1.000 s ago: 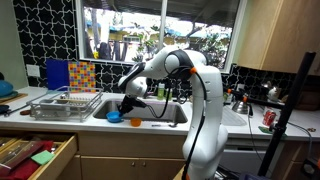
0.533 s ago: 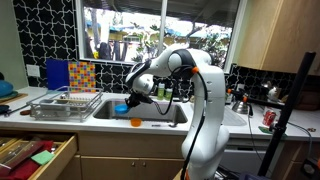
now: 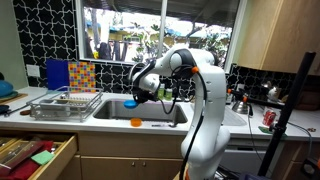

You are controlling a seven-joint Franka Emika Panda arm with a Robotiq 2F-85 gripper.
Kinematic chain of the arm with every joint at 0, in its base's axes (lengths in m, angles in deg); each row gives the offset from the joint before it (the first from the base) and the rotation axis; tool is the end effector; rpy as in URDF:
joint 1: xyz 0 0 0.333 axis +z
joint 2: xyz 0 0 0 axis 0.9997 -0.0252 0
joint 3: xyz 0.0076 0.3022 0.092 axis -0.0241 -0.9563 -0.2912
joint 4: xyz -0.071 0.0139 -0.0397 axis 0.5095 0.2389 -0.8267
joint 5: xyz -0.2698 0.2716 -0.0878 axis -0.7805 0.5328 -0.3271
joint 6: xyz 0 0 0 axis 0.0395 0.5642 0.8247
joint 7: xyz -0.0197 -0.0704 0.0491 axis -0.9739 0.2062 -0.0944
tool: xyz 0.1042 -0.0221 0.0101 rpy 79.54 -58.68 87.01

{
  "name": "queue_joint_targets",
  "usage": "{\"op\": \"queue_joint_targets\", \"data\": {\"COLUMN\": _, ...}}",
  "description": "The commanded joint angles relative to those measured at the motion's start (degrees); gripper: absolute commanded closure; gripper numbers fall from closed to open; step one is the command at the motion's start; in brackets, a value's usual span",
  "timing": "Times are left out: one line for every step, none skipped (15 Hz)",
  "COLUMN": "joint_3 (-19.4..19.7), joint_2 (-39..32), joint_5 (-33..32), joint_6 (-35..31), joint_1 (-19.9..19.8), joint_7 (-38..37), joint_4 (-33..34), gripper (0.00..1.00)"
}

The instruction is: Pour water into the blue and orange bowls

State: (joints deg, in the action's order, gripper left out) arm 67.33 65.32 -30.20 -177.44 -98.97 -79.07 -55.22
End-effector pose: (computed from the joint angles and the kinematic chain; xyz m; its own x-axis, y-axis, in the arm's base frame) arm 0.5601 -0.1931 0.3857 0.7627 -0.5451 0.3481 -0.4594 -0.8354 -0.3018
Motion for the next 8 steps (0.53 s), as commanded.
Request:
{"op": "queue_joint_targets", "data": {"joint_3": -0.4, "joint_2": -1.07, "joint_5": -0.95, "joint_6": -3.66, "joint_1": 0.19, "joint_7": -3.76, "joint_4": 0.3, "gripper": 0.99}}
{"op": "queue_joint_targets", "data": {"joint_3": -0.43, "joint_2": -2.55, "joint_5": -0.2, "joint_6": -8.66, "joint_1": 0.68, "joint_7": -7.55, "joint_4": 0.81, "gripper": 0.99}}
{"op": "queue_joint_targets", "data": {"joint_3": -0.3, "joint_2": -3.5, "joint_5": -0.81, "joint_6": -10.61, "joint_1": 0.94, "joint_7": -10.88, "joint_4": 1.38, "gripper": 0.99}}
{"op": "queue_joint_targets", "data": {"joint_3": -0.01, "joint_2": -4.37, "joint_5": -1.88, "joint_6": -13.12, "joint_1": 1.49, "joint_7": -14.98, "joint_4": 1.51, "gripper": 0.99}}
{"op": "queue_joint_targets", "data": {"joint_3": 0.59, "joint_2": -5.28, "joint_5": -3.41, "joint_6": -15.02, "joint_1": 2.14, "joint_7": -19.11, "joint_4": 1.58, "gripper": 0.99}}
{"op": "queue_joint_targets", "data": {"joint_3": 1.37, "joint_2": -6.19, "joint_5": -5.39, "joint_6": -16.4, "joint_1": 2.94, "joint_7": -23.22, "joint_4": 1.52, "gripper": 0.99}}
{"op": "queue_joint_targets", "data": {"joint_3": 3.24, "joint_2": -7.13, "joint_5": -7.49, "joint_6": -17.07, "joint_1": 4.74, "joint_7": -27.29, "joint_4": 1.64, "gripper": 0.99}}
{"op": "queue_joint_targets", "data": {"joint_3": 4.62, "joint_2": -7.86, "joint_5": -9.6, "joint_6": -16.45, "joint_1": 5.86, "joint_7": -31.33, "joint_4": 1.91, "gripper": 0.99}}
